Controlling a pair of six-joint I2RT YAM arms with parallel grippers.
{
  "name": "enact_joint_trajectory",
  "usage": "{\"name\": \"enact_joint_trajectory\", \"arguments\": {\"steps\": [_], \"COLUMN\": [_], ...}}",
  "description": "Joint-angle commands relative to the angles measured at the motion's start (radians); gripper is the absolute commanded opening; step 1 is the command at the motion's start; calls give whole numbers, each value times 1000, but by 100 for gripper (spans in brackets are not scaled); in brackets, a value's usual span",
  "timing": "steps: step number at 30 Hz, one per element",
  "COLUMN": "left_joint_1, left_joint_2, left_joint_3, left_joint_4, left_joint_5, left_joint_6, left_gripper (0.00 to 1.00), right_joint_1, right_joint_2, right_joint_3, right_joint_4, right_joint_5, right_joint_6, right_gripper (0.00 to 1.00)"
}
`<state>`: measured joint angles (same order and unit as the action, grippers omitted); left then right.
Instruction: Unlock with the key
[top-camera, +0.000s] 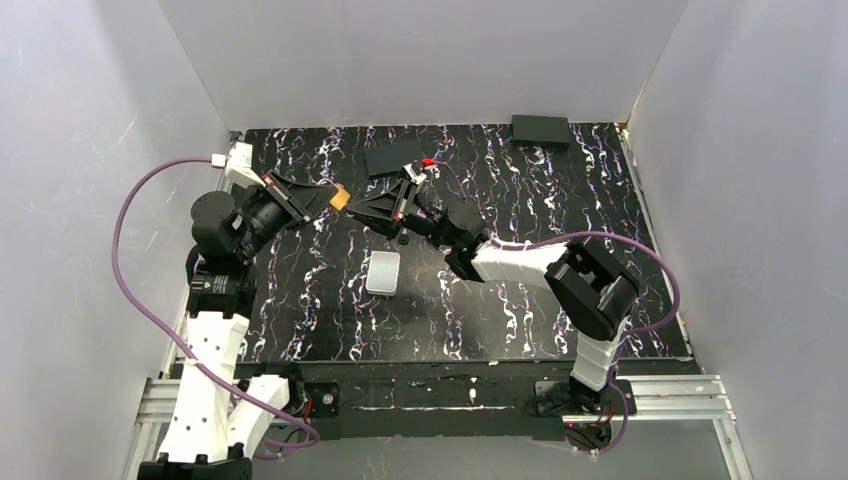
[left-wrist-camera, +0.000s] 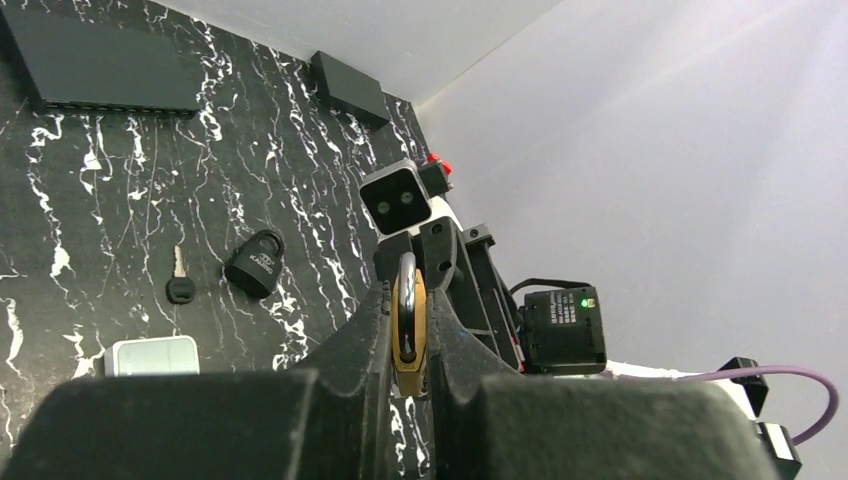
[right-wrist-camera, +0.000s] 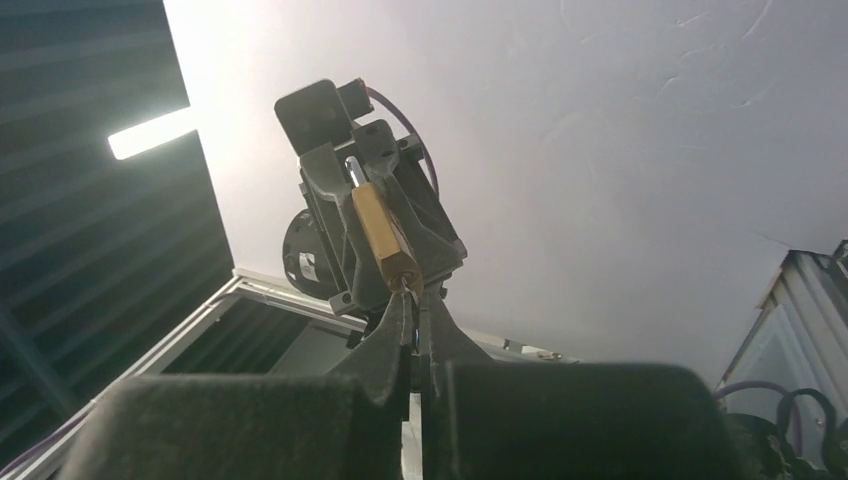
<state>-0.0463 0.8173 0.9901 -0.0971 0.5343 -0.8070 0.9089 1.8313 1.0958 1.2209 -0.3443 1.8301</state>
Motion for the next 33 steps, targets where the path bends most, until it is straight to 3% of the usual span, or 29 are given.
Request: {"name": "enact_joint_trajectory", "arguments": {"steps": [1, 10, 13, 17, 21, 27, 33], "left_joint_1": [3, 3, 2, 3, 3, 3, 2], "left_joint_2": [-8, -59, -72, -66, -51, -46, -43], "left_joint_3": [-43, -208, -229, -225, -220, -233, -253], "left_joint_4": [25, 141, 148, 157, 170, 211, 277], "left_joint_5": [23, 45, 23, 9, 7, 22, 72], "left_joint_6": [-22, -183, -198, -215, -230, -252, -277], "left_gripper": [0, 0, 0, 0, 0, 0, 0], "right_joint_1": [-4, -9, -21, -51, -61, -61, -65], "right_joint_2": [-52, -83, -128, -203, -252, -294, -292], "right_joint_3": [44, 61, 18, -34, -63, -86, -48], "right_joint_4": [5, -119, -178, -293, -397, -550, -638], "right_joint_5": [-17, -46, -64, -94, -126, -124, -143], "right_joint_6": [-68, -207, -268, -357, -439, -541, -636], "right_gripper": [1, 3, 22, 38, 46, 47, 62]}}
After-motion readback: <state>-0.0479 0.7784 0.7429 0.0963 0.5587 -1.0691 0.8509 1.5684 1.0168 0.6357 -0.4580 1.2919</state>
